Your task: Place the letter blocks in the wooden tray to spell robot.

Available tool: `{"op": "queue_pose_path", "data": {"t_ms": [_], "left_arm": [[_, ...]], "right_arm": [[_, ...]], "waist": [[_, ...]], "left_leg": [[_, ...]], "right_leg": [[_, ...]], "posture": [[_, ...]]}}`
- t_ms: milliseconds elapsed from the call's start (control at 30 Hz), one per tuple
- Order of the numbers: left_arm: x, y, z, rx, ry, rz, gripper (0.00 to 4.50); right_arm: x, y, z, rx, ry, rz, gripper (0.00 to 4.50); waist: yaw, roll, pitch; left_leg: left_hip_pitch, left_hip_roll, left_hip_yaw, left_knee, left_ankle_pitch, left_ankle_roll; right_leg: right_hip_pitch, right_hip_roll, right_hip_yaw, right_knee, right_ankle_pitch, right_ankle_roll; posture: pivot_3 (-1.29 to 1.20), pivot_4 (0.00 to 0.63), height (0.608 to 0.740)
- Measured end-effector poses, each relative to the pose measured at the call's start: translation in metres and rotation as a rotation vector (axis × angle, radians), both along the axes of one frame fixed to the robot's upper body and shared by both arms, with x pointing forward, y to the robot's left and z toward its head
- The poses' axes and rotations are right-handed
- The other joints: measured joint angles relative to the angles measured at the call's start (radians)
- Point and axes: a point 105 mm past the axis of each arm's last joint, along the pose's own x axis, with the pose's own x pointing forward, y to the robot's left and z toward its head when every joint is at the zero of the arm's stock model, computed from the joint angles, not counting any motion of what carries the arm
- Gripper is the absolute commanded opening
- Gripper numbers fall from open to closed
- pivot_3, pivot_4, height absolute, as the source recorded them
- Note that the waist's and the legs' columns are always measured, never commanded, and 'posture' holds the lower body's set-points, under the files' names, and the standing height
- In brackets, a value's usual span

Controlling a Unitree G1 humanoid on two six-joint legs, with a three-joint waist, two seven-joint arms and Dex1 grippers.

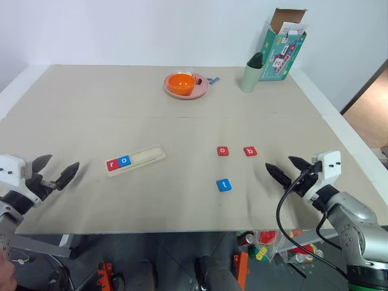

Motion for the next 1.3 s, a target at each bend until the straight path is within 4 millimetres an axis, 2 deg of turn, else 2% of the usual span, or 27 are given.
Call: {"op": "queue_pose_path", "data": {"t_ms": [133, 267, 333, 500, 633, 767, 933, 1033, 1300], "left_arm": [[0.005, 0.0, 0.006, 0.014, 0.002, -0.032, 4.5], [0.023, -0.028, 0.032, 0.102, 0.001, -0.241, 4.5], [0.031, -0.043, 0.035, 0.11, 0.015, -0.33, 4.5], [0.052, -0.085, 0.028, 0.192, 0.133, -0.601, 4.5], [0.069, -0.104, 0.016, 0.254, 0.244, -0.729, 4.5], [0.081, -0.111, 0.004, 0.307, 0.305, -0.783, 4.5], [0.088, -0.112, -0.005, 0.353, 0.359, -0.815, 4.5], [0.089, -0.119, -0.009, 0.379, 0.373, -0.85, 4.5], [0.093, -0.115, -0.015, 0.439, 0.39, -0.839, 4.5]], "right_arm": [[-0.006, 0.015, 0.003, 0.048, 0.015, 0.128, 4.48], [-0.01, 0.046, 0.009, 0.026, 0.02, 0.338, 4.48], [-0.011, 0.059, 0.011, 0.026, 0.02, 0.411, 4.48], [-0.013, 0.097, 0.016, 0.007, 0.016, 0.627, 4.48], [-0.012, 0.12, 0.025, -0.006, -0.007, 0.751, 4.48], [-0.006, 0.132, 0.034, -0.028, -0.047, 0.793, 4.48], [-0.002, 0.136, 0.033, -0.029, -0.058, 0.789, 4.48], [0.001, 0.137, 0.036, -0.036, -0.079, 0.778, 4.48], [0.001, 0.136, 0.034, -0.042, -0.078, 0.768, 4.48]], "waist": [[0.0, 0.0, 0.0], [0.0, 0.0, 0.0], [0.0, 0.0, 0.0], [0.001, 0.0, 0.0], [-0.001, 0.0, 0.0], [0.001, 0.0, 0.0], [0.003, 0.0, 0.0], [0.004, 0.0, 0.0], [0.003, 0.0, 0.0]], "left_leg": [[0.0, 0.0, 0.0, 0.0, 0.0, 0.0], [0.0, -0.001, 0.0, 0.0, 0.0, 0.0], [0.0, -0.001, 0.0, 0.001, 0.0, 0.0], [-0.001, -0.001, -0.001, 0.0, 0.0, 0.0], [-0.002, 0.0, -0.001, 0.0, 0.0, 0.001], [-0.003, 0.0, -0.002, 0.0, -0.001, 0.002], [-0.004, -0.001, -0.003, 0.0, -0.002, 0.003], [-0.005, -0.001, -0.003, 0.0, -0.002, 0.003], [-0.004, -0.001, -0.004, 0.002, -0.002, 0.003]], "right_leg": [[0.0, 0.0, 0.0, 0.0, 0.0, 0.0], [0.0, 0.0, 0.0, 0.0, 0.0, 0.0], [0.001, 0.0, 0.0, 0.0, 0.0, 0.0], [0.0, 0.001, 0.0, 0.0, 0.0, 0.001], [-0.001, 0.002, 0.0, 0.0, 0.0, 0.001], [-0.001, 0.003, -0.001, 0.001, 0.001, 0.005], [-0.002, 0.002, -0.001, 0.001, 0.0, 0.007], [-0.002, 0.002, -0.002, 0.001, 0.0, 0.007], [-0.001, 0.002, -0.002, 0.003, 0.001, 0.006]], "posture": [[0.0, 0.15, 0.74], [0.0, 0.15, 0.74], [0.0, 0.15, 0.74], [0.0, 0.15, 0.74], [0.0, 0.15, 0.74], [0.0, 0.15, 0.74], [0.0, 0.15, 0.74], [0.0, 0.15, 0.74], [0.0, 0.15, 0.74]]}}
